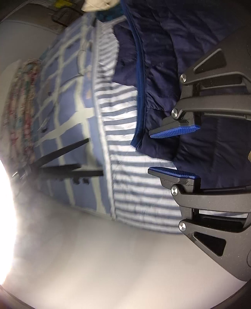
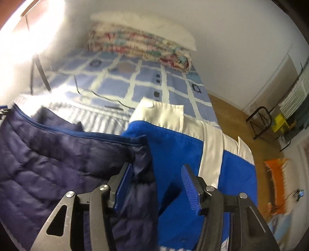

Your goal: Fold large clothes

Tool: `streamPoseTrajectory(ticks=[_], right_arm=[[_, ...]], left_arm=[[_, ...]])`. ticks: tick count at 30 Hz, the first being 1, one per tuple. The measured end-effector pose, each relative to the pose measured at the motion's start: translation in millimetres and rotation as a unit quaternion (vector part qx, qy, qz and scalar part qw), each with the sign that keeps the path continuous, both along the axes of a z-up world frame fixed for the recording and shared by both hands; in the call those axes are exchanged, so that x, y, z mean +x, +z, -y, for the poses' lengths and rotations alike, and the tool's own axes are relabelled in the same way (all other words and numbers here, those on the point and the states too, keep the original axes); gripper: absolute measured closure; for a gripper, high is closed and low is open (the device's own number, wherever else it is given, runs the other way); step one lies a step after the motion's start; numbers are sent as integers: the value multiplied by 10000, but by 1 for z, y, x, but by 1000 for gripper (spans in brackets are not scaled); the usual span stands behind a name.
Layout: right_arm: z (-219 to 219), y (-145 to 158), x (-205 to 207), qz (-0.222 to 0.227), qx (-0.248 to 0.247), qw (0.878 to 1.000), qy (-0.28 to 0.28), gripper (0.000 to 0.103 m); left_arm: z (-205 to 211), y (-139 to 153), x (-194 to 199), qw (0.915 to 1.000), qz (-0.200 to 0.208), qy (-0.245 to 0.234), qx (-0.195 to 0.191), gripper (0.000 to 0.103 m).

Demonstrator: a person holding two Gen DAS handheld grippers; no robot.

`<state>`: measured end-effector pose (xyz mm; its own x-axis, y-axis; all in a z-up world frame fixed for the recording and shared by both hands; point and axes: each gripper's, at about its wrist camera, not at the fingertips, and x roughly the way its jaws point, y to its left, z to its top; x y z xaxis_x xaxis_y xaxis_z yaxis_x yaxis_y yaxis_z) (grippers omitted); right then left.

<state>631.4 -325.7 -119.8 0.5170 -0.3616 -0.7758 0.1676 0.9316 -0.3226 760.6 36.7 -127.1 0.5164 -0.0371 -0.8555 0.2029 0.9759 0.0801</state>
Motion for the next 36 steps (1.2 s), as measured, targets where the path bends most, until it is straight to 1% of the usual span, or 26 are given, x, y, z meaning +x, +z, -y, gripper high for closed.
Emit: streamPoseTrajectory(ticks=[2,3,4,5,6,7,8,9,10,12,13,16,17,20,23,25,26,27,29,31,32,33,34,36], right_arm=[[-19,10,-18,217,351,9987,295,48],[-28,10,-23,234,477,9977,415,48],[-40,6,-26,209,643,9962,553,48],[-53,-1,-28,141,847,9939,698,51],[-69,-12,-28,45,1118,9902,840,56],[-80,-23,-27,-35,1309,9873,896,58],[-91,-34,-26,-105,1502,9842,928,64],[-107,-49,-23,-197,1748,9792,1016,64],[-117,-60,-22,-264,1835,9766,1092,64],[-140,-81,-16,-368,1839,9740,1270,64],[-147,-89,-14,-409,1817,9738,1301,64],[-154,-117,-5,-557,1725,9765,1162,64],[-154,-123,-2,-597,1652,9782,1110,64],[-151,-140,1,-685,1413,9817,1082,64],[-153,-152,1,-765,1193,9830,1164,64],[-154,-151,3,-826,1155,9829,1177,64],[-152,-146,2,-854,1246,9820,1131,65],[-147,-139,-1,-835,1404,9808,1064,65],[-131,-114,-13,-587,1867,9768,865,65],[-110,-86,-41,-310,2273,9709,684,64],[-101,-76,-56,-212,2370,9693,620,63],[-88,-63,-80,-106,2421,9689,512,60],[-79,-56,-95,-60,2424,9692,426,57],[-55,-46,-136,23,2331,9724,87,46]], left_arm=[[-9,18,-14,9998,164,66,-119,71],[-12,26,-23,9993,215,81,-304,71],[-14,33,-40,9980,214,74,-587,71],[-13,36,-51,9969,189,23,-760,71],[-10,37,-65,9958,143,-48,-899,71],[-3,36,-84,9950,87,-182,-977,71],[6,33,-102,9941,57,-366,-1018,71],[19,26,-123,9930,-63,-568,-1036,71],[28,18,-135,9915,-197,-722,-1062,71],[47,-1,-163,9881,-434,-1070,-1017,71],[57,-15,-175,9874,-489,-1229,-872,71],[66,-46,-186,9874,-640,-1256,-724,71],[68,-58,-187,9882,-669,-1238,-608,71],[71,-80,-189,9885,-510,-1336,-485,71],[76,-81,-191,9893,-406,-1348,-385,71],[76,-75,-190,9892,-533,-1301,-417,71],[73,-71,-189,9894,-610,-1217,-502,71],[69,-61,-193,9897,-622,-1110,-648,72],[64,-39,-202,9885,-548,-1049,-944,72],[68,-23,-215,9847,-531,-1184,-1166,73],[72,-17,-222,9823,-554,-1274,-1258,73],[80,-14,-230,9792,-595,-1409,-1331,73],[87,-14,-235,9775,-623,-1520,-1327,73],[107,-20,-244,9748,-643,-1737,-1246,73]])
